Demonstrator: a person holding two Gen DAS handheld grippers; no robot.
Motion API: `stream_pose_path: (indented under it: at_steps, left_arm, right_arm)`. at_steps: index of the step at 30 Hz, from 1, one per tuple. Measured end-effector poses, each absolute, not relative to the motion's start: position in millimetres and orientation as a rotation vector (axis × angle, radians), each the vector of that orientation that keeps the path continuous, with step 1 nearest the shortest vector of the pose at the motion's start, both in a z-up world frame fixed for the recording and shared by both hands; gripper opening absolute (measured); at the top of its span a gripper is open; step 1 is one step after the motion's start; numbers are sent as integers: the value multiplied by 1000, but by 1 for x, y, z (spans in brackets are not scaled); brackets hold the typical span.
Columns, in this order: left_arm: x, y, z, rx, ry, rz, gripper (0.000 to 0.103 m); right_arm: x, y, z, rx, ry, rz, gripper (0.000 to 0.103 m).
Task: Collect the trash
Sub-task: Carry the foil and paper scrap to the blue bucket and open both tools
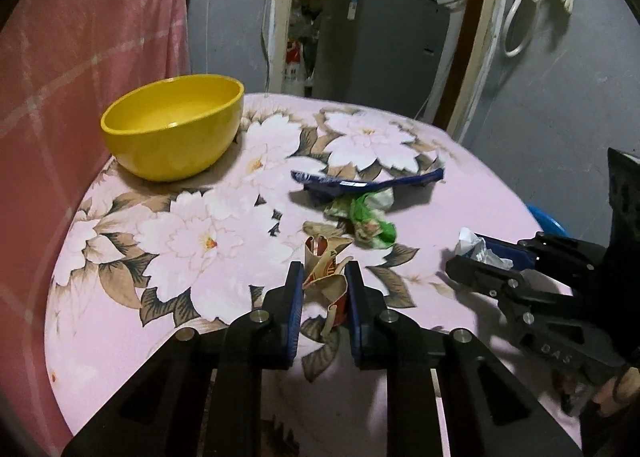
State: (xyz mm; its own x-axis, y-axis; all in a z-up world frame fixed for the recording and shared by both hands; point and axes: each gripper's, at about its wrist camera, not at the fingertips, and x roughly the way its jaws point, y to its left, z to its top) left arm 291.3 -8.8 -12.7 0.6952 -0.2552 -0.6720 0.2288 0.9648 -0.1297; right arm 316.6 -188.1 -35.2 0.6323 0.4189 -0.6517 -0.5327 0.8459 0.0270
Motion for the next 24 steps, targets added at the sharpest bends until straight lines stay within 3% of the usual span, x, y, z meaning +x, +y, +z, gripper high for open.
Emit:
stream_pose_path:
  at_steps: [24]
  left_arm:
    - [242, -90, 81, -153, 358, -386, 17]
  right_arm:
    - [250, -301, 59, 57, 105, 313, 23]
